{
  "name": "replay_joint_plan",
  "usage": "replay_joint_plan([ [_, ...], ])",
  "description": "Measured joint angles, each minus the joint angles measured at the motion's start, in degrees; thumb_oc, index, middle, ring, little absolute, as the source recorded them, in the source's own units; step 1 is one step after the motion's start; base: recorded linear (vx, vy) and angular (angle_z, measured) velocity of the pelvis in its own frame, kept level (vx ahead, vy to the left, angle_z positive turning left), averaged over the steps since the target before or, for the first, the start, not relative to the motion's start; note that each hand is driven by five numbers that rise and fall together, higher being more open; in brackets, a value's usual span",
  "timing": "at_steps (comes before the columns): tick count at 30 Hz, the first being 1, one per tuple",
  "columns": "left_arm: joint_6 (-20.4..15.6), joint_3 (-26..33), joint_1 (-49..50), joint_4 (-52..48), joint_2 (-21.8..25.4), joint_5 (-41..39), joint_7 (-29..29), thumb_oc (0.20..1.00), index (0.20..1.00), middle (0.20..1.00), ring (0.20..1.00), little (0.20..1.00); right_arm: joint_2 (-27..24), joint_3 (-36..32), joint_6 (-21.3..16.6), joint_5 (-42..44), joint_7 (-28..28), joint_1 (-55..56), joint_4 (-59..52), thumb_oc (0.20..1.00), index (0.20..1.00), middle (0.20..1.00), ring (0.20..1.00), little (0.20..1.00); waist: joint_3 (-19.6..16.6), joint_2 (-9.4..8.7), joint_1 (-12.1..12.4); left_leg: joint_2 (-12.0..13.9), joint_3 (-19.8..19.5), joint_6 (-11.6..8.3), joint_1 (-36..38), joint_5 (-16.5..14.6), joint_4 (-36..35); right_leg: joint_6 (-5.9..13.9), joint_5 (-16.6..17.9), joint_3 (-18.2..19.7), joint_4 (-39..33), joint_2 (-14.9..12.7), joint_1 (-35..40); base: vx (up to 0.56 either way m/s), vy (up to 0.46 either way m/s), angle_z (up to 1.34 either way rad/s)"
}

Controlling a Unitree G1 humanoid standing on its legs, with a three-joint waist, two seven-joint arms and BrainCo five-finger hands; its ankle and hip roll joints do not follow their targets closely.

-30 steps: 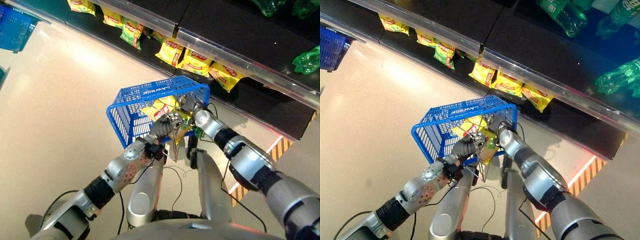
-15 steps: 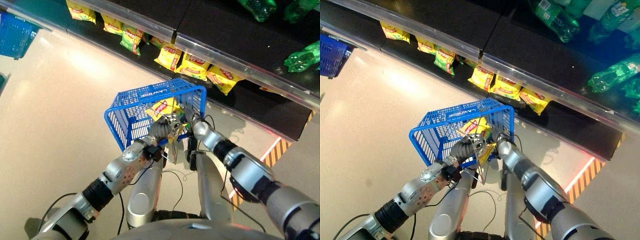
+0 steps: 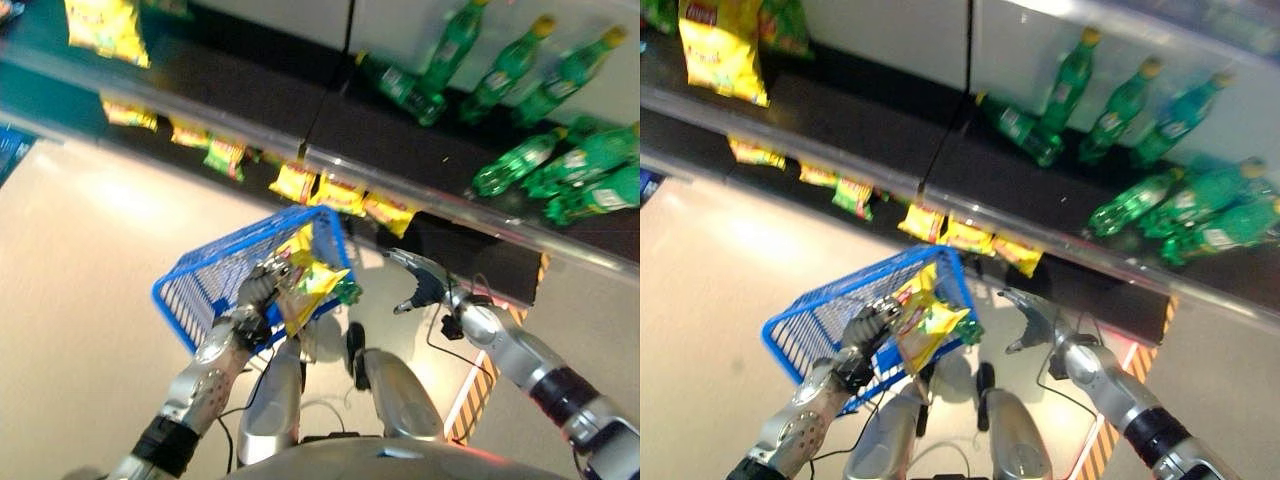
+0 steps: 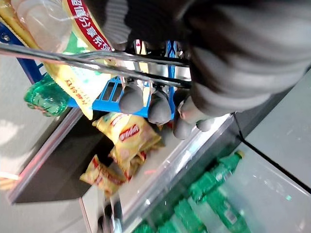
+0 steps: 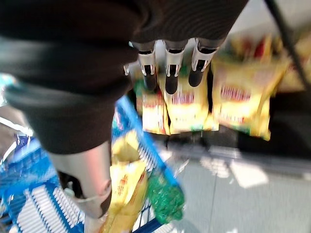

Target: Pick up the snacks into the basket

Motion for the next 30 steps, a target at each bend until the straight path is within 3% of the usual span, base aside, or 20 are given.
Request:
replay_joint_plan([
  [4, -1.1, 3.9, 2.2, 8.1, -2.8, 5.6, -0.2, 0.200, 0.200, 0.200, 0.200, 0.200, 0.8, -1.4, -2.0, 1.9, 1.8, 6.5, 5.4, 1.000, 1.000, 1.000, 1.000, 1.000, -4.5, 0.99, -0.6, 0.6, 0.6, 0.19, 5.9, -0.2, -4.0, 0.07, 0.5, 0.3, -5.3, 0.3, 6.2, 0.11, -0.005, -0.05],
  [7, -2.1, 6.2, 2.0, 16.7, -3.5, 12.8, 0.4, 0.200, 0.200, 0.200, 0.200, 0.200, 5.2, -5.2, -2.6, 4.3, 1.7, 10.1, 15.4, 1.000, 1.000, 1.000, 1.000, 1.000, -8.5, 1.42, -1.0, 1.0, 0.8, 0.19, 8.0, -0.2, -6.1, 0.24, 0.8, 0.6, -8.1, 0.6, 8.4, 0.07, -0.003, -0.04],
  [9, -3.4, 9.2, 2.0, 25.7, -4.5, 19.7, 1.7, 0.200, 0.200, 0.200, 0.200, 0.200, 12.5, -10.5, -0.8, 8.7, 0.1, 10.6, 28.4, 1.000, 1.000, 1.000, 1.000, 1.000, -10.4, 1.53, -1.6, 1.1, 1.1, 0.21, 9.7, -0.3, -7.1, 0.38, 1.3, 0.9, -10.0, 0.8, 10.8, 0.08, 0.007, -0.05],
  [14, -3.8, 10.9, 1.6, 40.7, -7.6, 30.5, 4.1, 0.200, 0.200, 0.200, 0.200, 0.200, 23.0, -22.2, 2.1, 23.1, -5.0, 11.1, 49.6, 1.000, 1.000, 1.000, 1.000, 1.000, -13.0, 2.36, -2.2, 1.5, 2.3, 0.05, 11.4, -1.5, -7.1, 0.50, 2.1, 2.3, -12.6, 1.1, 12.9, 0.06, 0.000, -0.17],
  [17, -4.4, 11.1, 0.2, 49.0, -10.1, 34.0, 4.3, 0.200, 0.200, 0.200, 0.200, 0.200, 24.0, -22.7, 2.8, 28.0, -5.9, 10.1, 56.8, 1.000, 1.000, 1.000, 1.000, 1.000, -13.3, 2.68, -2.5, 1.5, 2.5, 0.04, 12.3, -1.5, -7.1, 0.40, 2.2, 2.6, -12.9, 1.2, 13.8, 0.05, 0.002, -0.08],
  [23, -4.3, 12.6, 0.0, 60.0, -11.9, 35.0, 3.8, 0.200, 0.200, 0.200, 0.200, 0.200, 24.2, -22.7, 4.1, 31.8, -6.7, 10.0, 63.0, 1.000, 1.000, 1.000, 1.000, 1.000, -17.8, 2.75, -3.4, 2.0, 3.3, -0.19, 12.5, -2.5, -7.2, 0.24, 2.2, 2.8, -12.9, 1.5, 13.8, 0.07, -0.016, -0.04],
  [30, -4.3, 13.4, -0.2, 63.1, -12.0, 34.6, 2.8, 0.200, 0.200, 0.200, 0.200, 0.200, 24.2, -22.6, 4.4, 32.3, -6.4, 10.0, 62.8, 1.000, 1.000, 1.000, 1.000, 1.000, -18.9, 3.01, -3.4, 2.1, 3.5, -0.19, 13.4, -2.6, -7.2, 0.14, 2.2, 3.0, -13.1, 1.6, 14.6, 0.05, -0.012, -0.01],
])
